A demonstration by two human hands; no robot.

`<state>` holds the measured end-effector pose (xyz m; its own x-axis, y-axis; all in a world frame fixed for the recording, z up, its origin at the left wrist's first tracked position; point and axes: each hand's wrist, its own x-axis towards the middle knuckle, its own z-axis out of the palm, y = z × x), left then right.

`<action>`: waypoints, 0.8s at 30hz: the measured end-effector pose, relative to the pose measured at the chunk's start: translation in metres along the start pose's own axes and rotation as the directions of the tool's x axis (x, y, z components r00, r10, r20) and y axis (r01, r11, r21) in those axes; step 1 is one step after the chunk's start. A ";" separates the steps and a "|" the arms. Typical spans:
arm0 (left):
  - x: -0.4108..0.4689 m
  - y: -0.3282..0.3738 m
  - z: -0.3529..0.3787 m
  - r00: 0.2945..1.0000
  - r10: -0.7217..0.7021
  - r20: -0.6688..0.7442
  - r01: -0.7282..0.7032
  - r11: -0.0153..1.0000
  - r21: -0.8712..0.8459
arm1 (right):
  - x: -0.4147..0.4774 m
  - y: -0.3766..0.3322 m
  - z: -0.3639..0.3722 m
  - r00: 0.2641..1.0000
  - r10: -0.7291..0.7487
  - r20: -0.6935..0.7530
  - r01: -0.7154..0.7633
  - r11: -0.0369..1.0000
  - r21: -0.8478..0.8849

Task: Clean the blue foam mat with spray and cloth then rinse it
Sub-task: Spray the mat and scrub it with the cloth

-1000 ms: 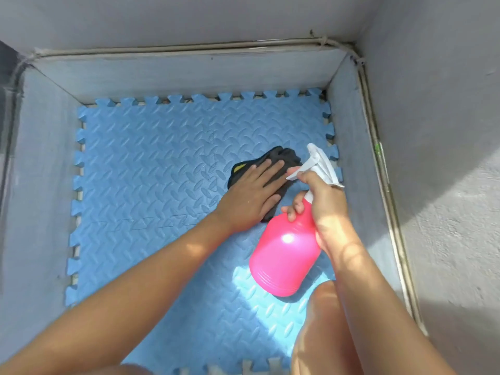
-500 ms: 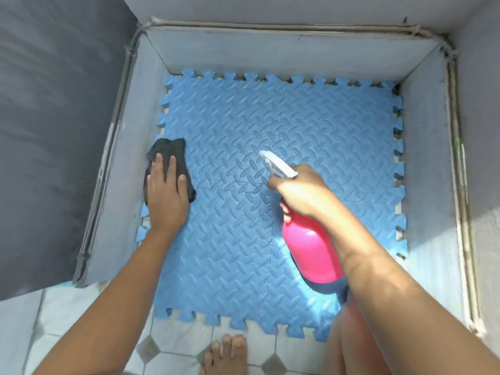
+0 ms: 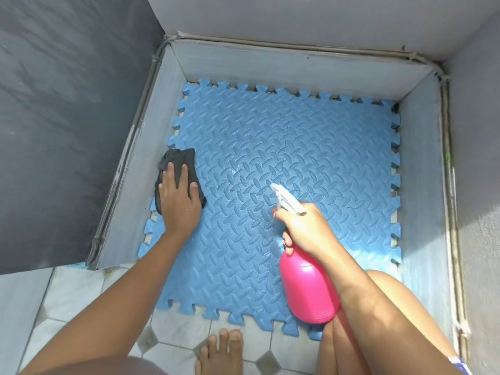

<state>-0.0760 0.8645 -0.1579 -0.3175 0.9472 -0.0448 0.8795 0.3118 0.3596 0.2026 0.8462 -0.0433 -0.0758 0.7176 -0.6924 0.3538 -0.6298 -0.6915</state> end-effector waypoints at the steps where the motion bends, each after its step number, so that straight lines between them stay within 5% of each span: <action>1: -0.004 0.012 0.005 1.000 -0.014 -0.002 0.014 1.000 0.001 | 0.002 0.001 -0.004 1.000 0.009 -0.023 -0.007 0.998 0.067; 3: -0.017 0.040 0.016 0.997 0.073 0.027 -0.073 0.997 0.005 | 0.006 0.005 -0.014 0.997 0.036 -0.070 -0.020 0.976 0.217; 5: -0.040 0.071 0.032 0.939 0.325 0.112 -0.325 0.946 -0.016 | 0.006 0.007 -0.025 0.993 0.051 -0.108 -0.004 0.919 0.393; 8: -0.062 0.092 0.048 0.653 0.707 0.271 -0.721 0.690 -0.060 | 0.006 0.004 -0.043 0.988 0.023 -0.155 0.065 0.837 0.543; 10: -0.036 0.089 0.046 0.530 0.790 0.309 -0.815 0.575 -0.070 | 0.009 0.003 -0.054 0.989 0.022 -0.146 0.065 0.822 0.565; 12: 0.005 0.082 0.041 0.603 0.744 0.286 -0.773 0.634 -0.018 | 0.014 0.001 -0.062 0.992 0.039 -0.118 0.035 0.824 0.566; 15: 0.081 0.063 0.026 0.873 0.449 0.188 -0.472 0.877 0.096 | 0.020 -0.003 -0.063 0.995 0.051 -0.090 0.007 0.833 0.554; 17: 0.128 0.050 0.015 0.949 0.280 0.145 -0.301 0.942 0.148 | 0.023 -0.004 -0.062 0.996 0.048 -0.075 0.001 0.836 0.548; 21: 0.169 0.080 0.011 0.967 0.136 0.216 -0.163 0.980 0.112 | 0.026 -0.005 -0.063 0.996 0.033 -0.083 0.018 0.830 0.557; 24: 0.151 0.165 0.036 0.803 0.443 0.398 -0.475 0.880 -0.020 | 0.025 -0.010 -0.077 0.996 -0.036 -0.079 0.074 0.827 0.557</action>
<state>0.0340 1.0617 -0.1388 0.2757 0.9289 -0.2475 0.9174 -0.1774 0.3562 0.2687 0.8928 -0.0379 -0.0147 0.7609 -0.6487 -0.2321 -0.6336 -0.7380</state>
